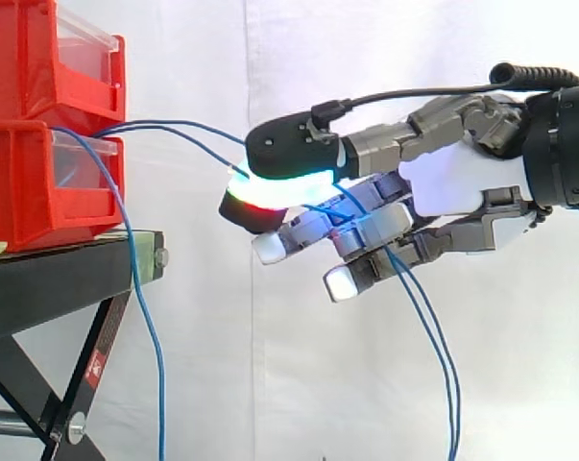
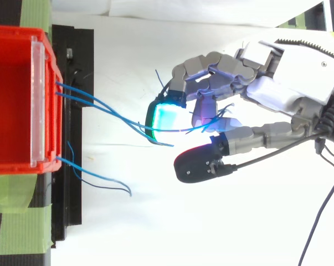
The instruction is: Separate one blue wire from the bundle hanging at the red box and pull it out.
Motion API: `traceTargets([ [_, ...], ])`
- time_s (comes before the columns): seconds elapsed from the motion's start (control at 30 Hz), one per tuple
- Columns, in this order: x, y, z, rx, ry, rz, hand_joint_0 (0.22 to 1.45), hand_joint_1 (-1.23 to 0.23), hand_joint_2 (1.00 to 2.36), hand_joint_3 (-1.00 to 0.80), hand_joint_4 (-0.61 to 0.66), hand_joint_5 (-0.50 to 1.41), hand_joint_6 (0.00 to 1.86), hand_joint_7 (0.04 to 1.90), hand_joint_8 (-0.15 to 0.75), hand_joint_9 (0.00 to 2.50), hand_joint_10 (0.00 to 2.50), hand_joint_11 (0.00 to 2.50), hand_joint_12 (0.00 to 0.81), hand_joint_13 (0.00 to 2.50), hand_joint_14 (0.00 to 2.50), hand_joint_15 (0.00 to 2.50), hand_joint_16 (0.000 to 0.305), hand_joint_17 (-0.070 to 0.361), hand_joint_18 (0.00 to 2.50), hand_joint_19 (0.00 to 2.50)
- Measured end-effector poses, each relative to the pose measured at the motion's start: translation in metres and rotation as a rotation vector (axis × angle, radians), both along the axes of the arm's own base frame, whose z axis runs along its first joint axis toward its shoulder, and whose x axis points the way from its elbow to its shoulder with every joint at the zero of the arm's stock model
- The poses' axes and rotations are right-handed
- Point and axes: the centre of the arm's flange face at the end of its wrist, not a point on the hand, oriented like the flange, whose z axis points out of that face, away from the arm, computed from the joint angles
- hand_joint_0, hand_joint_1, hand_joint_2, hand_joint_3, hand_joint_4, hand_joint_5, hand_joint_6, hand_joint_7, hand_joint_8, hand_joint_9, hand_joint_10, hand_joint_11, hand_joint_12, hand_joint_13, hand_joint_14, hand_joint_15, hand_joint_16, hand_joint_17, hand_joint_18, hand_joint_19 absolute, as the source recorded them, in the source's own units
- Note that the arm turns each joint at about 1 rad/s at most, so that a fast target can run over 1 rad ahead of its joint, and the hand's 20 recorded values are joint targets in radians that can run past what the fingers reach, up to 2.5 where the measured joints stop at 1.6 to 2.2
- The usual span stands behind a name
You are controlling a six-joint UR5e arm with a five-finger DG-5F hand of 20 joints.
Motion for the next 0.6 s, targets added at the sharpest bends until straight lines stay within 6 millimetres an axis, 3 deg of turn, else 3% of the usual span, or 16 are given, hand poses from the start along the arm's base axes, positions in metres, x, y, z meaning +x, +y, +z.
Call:
traceTargets([
  [0.2, 0.0001, 0.0004, 0.0001, 0.001, 0.000, 0.003, 0.68, -1.00, 1.00, -0.46, 0.16, -0.25, 0.82, 1.07, 0.273, 0.52, 0.02, 0.98, 0.312, 0.62, 1.24, 1.69, 0.047, 0.106, 0.58, 1.08],
  [0.3, 0.0001, 0.0003, 0.0001, 0.001, 0.000, 0.004, 0.59, -0.80, 1.00, -0.46, 0.18, -0.22, 0.81, 1.06, 0.300, 0.65, 0.02, 1.01, 0.316, 0.66, 1.31, 1.67, 0.044, 0.099, 0.58, 1.13],
  [0.43, 0.0001, 0.0004, 0.0000, 0.001, 0.000, 0.004, 0.56, -0.64, 1.00, -0.45, 0.19, -0.20, 0.79, 1.06, 0.315, 0.73, 0.02, 1.01, 0.323, 0.68, 1.37, 1.59, 0.044, 0.098, 0.58, 1.15],
  [0.6, 0.0002, 0.0005, -0.0001, 0.001, 0.000, 0.004, 0.56, -0.53, 1.00, -0.44, 0.22, -0.18, 0.74, 1.12, 0.322, 0.78, 0.02, 1.03, 0.329, 0.70, 1.38, 1.58, 0.043, 0.097, 0.55, 1.21],
])
